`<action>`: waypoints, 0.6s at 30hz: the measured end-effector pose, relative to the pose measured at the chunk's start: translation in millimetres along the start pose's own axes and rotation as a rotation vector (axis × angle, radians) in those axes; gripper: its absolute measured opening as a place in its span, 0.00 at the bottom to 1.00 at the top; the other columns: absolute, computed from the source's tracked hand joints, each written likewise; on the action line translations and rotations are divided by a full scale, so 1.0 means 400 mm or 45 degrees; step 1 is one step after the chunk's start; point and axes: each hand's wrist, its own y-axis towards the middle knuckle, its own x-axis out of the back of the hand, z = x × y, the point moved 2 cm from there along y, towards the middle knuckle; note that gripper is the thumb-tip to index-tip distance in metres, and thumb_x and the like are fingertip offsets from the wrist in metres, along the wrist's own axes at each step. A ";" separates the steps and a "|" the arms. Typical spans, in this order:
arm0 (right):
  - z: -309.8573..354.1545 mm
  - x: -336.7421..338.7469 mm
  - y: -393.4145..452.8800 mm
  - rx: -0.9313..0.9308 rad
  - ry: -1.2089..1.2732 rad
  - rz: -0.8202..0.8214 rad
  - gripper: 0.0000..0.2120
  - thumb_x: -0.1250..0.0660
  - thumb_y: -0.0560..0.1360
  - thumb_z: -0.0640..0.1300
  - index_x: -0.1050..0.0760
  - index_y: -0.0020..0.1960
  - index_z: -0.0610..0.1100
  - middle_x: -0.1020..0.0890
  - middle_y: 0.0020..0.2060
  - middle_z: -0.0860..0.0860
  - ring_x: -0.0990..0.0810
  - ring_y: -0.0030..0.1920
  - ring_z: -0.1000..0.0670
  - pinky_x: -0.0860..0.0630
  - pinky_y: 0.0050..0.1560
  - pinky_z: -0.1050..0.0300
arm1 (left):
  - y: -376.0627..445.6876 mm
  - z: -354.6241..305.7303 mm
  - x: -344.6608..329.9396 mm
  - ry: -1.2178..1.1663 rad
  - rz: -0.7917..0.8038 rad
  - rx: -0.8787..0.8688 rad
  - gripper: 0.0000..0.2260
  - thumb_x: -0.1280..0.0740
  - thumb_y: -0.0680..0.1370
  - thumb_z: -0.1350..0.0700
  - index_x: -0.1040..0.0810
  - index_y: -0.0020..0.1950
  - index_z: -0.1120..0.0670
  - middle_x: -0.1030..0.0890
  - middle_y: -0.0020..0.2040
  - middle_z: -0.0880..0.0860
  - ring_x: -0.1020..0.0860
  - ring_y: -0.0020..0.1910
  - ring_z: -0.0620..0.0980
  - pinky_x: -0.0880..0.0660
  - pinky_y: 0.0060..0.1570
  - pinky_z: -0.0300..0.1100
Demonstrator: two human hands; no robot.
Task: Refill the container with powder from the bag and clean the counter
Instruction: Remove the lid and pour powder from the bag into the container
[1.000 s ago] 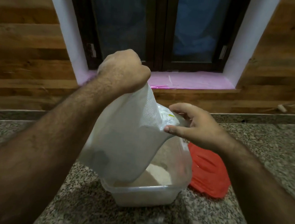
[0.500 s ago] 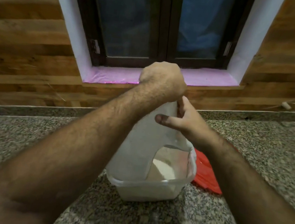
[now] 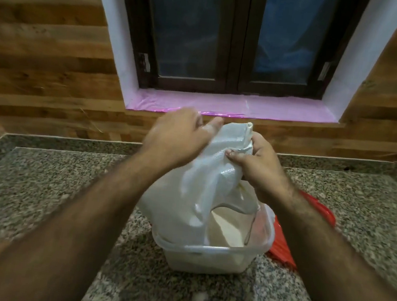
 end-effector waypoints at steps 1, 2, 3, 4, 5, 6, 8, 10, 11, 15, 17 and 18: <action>-0.005 0.002 -0.001 -0.013 0.021 0.007 0.17 0.27 0.79 0.33 0.20 0.64 0.46 0.12 0.55 0.46 0.11 0.54 0.43 0.14 0.56 0.39 | -0.028 0.055 0.013 -0.006 -0.085 0.087 0.24 0.39 0.85 0.35 0.25 0.40 0.51 0.22 0.36 0.48 0.25 0.35 0.49 0.34 0.35 0.45; -0.016 0.005 0.003 -0.029 0.017 0.006 0.18 0.27 0.79 0.34 0.20 0.65 0.47 0.12 0.55 0.46 0.11 0.54 0.44 0.14 0.56 0.39 | -0.048 0.117 0.020 -0.009 -0.169 0.191 0.21 0.38 0.85 0.35 0.25 0.43 0.50 0.21 0.38 0.48 0.24 0.38 0.48 0.32 0.37 0.45; -0.017 0.007 0.002 -0.032 0.031 0.014 0.18 0.26 0.79 0.35 0.21 0.66 0.48 0.12 0.56 0.47 0.11 0.54 0.45 0.13 0.55 0.41 | -0.072 0.183 0.020 0.001 -0.226 0.315 0.19 0.37 0.84 0.35 0.25 0.46 0.49 0.20 0.41 0.49 0.23 0.40 0.48 0.29 0.40 0.47; -0.020 0.010 0.005 -0.034 0.040 0.019 0.19 0.26 0.79 0.36 0.21 0.67 0.49 0.12 0.56 0.48 0.11 0.55 0.46 0.13 0.54 0.43 | -0.096 0.245 0.016 0.018 -0.263 0.438 0.18 0.37 0.83 0.34 0.25 0.48 0.48 0.20 0.44 0.49 0.23 0.42 0.49 0.27 0.43 0.48; -0.025 0.013 0.007 -0.042 0.042 0.018 0.19 0.26 0.79 0.36 0.21 0.67 0.50 0.13 0.57 0.49 0.11 0.55 0.47 0.12 0.53 0.45 | -0.113 0.304 0.006 0.060 -0.276 0.537 0.19 0.36 0.82 0.33 0.25 0.51 0.49 0.19 0.47 0.51 0.23 0.44 0.50 0.25 0.45 0.50; -0.026 0.014 0.005 -0.050 0.042 0.017 0.19 0.26 0.80 0.37 0.21 0.68 0.51 0.13 0.57 0.50 0.11 0.55 0.48 0.12 0.51 0.47 | -0.131 0.352 -0.005 0.097 -0.288 0.604 0.22 0.36 0.81 0.31 0.24 0.54 0.50 0.19 0.50 0.52 0.22 0.46 0.52 0.24 0.48 0.51; -0.024 0.016 -0.003 -0.059 0.071 0.034 0.19 0.26 0.80 0.37 0.22 0.68 0.50 0.13 0.57 0.51 0.11 0.53 0.50 0.13 0.49 0.52 | -0.153 0.425 -0.030 0.059 -0.264 0.706 0.30 0.38 0.79 0.26 0.22 0.58 0.53 0.18 0.52 0.53 0.20 0.49 0.55 0.21 0.53 0.54; -0.030 0.014 -0.006 -0.072 0.108 0.034 0.18 0.27 0.80 0.36 0.21 0.67 0.50 0.12 0.56 0.51 0.10 0.52 0.50 0.13 0.49 0.51 | -0.169 0.452 -0.057 -0.413 -0.152 0.782 0.31 0.38 0.79 0.26 0.18 0.51 0.55 0.17 0.43 0.53 0.20 0.40 0.56 0.22 0.45 0.52; -0.034 0.015 -0.005 -0.082 0.106 0.033 0.18 0.27 0.80 0.36 0.21 0.67 0.50 0.12 0.56 0.50 0.10 0.53 0.49 0.13 0.49 0.50 | -0.173 0.458 -0.069 -0.690 -0.091 0.814 0.29 0.36 0.80 0.29 0.18 0.46 0.55 0.20 0.37 0.53 0.24 0.34 0.55 0.26 0.39 0.48; -0.039 0.028 0.001 -0.079 0.067 0.031 0.20 0.25 0.78 0.36 0.21 0.68 0.48 0.12 0.57 0.47 0.11 0.55 0.44 0.13 0.49 0.46 | -0.172 0.441 -0.077 -0.967 -0.142 0.806 0.23 0.32 0.85 0.44 0.22 0.32 0.50 0.29 0.27 0.47 0.35 0.28 0.49 0.41 0.32 0.43; -0.029 0.043 0.002 -0.047 0.064 0.051 0.20 0.25 0.77 0.34 0.20 0.66 0.45 0.11 0.55 0.45 0.10 0.53 0.42 0.12 0.46 0.44 | -0.166 0.418 -0.071 -0.888 -0.202 0.773 0.22 0.31 0.86 0.48 0.22 0.33 0.52 0.26 0.27 0.46 0.33 0.28 0.47 0.39 0.32 0.41; -0.024 0.051 0.005 -0.015 0.041 0.075 0.18 0.24 0.77 0.35 0.19 0.65 0.44 0.11 0.54 0.43 0.10 0.51 0.41 0.12 0.45 0.44 | -0.162 0.408 -0.067 -0.873 -0.225 0.743 0.21 0.31 0.86 0.49 0.20 0.34 0.54 0.25 0.27 0.45 0.31 0.27 0.45 0.37 0.30 0.38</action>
